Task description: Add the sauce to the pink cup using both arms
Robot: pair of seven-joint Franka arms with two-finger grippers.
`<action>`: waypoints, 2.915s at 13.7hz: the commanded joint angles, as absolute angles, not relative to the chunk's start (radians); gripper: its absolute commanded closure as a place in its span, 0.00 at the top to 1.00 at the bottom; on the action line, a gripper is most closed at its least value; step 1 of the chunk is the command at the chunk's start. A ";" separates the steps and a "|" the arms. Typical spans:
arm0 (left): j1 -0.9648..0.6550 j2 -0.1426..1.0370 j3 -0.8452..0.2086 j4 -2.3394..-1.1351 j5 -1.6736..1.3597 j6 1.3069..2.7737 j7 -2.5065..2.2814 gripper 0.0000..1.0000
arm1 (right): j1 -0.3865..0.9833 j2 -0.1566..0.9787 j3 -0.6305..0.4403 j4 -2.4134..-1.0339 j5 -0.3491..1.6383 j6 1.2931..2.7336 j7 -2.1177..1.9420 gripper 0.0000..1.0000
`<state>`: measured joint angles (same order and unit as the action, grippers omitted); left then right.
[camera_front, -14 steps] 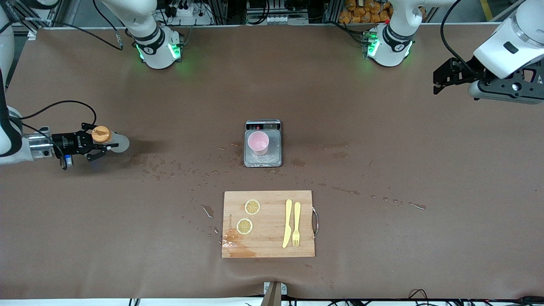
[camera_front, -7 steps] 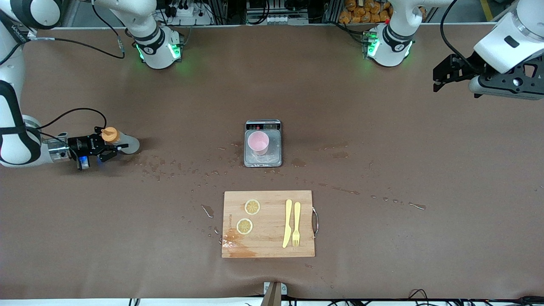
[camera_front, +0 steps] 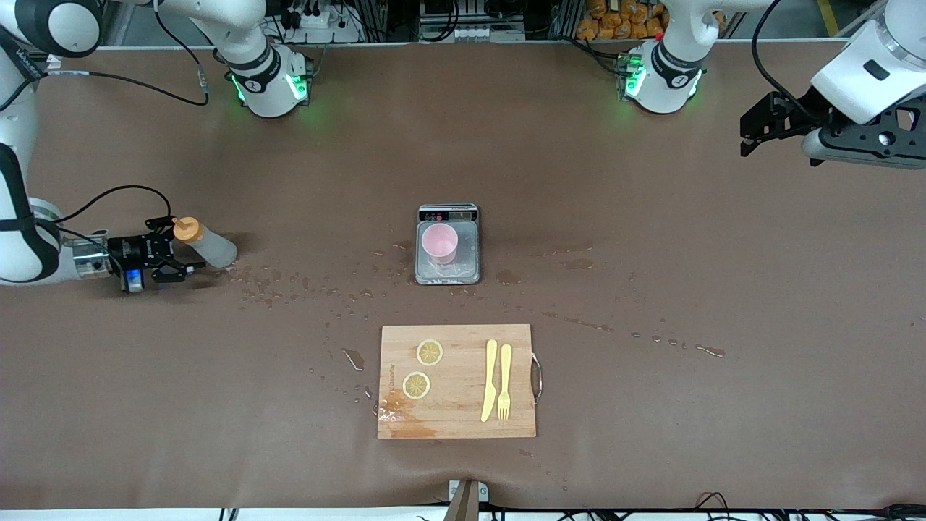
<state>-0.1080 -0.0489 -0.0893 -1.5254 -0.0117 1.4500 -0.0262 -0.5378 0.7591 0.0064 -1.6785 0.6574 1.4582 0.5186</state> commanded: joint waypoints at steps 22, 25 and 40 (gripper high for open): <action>-0.123 -0.018 -0.100 -1.520 -0.012 1.437 -0.045 1.00 | -0.038 0.418 0.051 -1.049 0.149 1.183 0.337 1.00; -0.118 -0.020 -0.100 -1.520 -0.014 1.439 -0.043 1.00 | -0.052 0.240 0.049 -1.254 0.117 1.374 0.175 1.00; -0.112 -0.017 -0.097 -1.520 -0.009 1.439 -0.041 1.00 | -0.133 -0.026 0.141 -1.644 -0.021 1.756 -0.081 1.00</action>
<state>-0.1144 -0.0178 -0.0949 -1.5291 -0.0116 1.4494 -0.0262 -0.1279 -0.0005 0.1239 -1.6187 -0.0007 1.7423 -0.0702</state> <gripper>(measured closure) 0.000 0.000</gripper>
